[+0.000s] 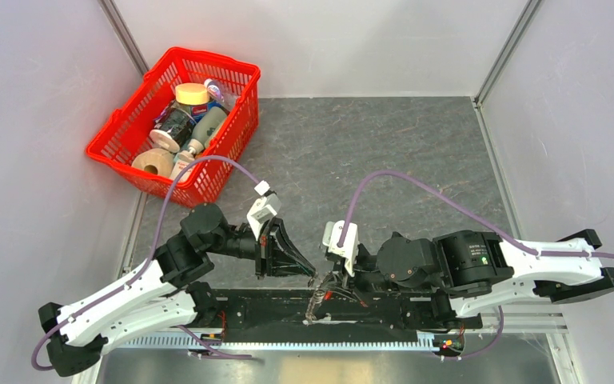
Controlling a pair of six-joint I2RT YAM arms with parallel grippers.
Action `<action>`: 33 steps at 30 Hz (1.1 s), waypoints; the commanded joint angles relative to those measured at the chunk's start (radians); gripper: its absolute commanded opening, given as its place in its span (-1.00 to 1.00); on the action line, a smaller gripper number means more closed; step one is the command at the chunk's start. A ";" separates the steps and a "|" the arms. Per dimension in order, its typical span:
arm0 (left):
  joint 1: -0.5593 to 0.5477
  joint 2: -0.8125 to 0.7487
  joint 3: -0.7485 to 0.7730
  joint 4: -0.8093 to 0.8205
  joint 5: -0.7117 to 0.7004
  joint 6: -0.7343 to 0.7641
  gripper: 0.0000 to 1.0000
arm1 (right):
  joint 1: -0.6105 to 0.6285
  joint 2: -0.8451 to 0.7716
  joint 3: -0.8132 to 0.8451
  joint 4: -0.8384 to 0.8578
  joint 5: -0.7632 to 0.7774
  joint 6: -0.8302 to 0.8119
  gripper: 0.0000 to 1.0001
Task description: Put the keys on the keyring
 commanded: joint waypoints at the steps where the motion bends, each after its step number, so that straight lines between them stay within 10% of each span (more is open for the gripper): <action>1: 0.003 -0.001 0.013 0.039 -0.029 -0.026 -0.96 | 0.018 -0.016 0.012 0.048 -0.011 0.008 -1.00; 33: 0.003 0.023 -0.031 0.217 0.083 -0.152 -0.91 | 0.042 -0.134 -0.144 0.296 -0.042 -0.476 -1.00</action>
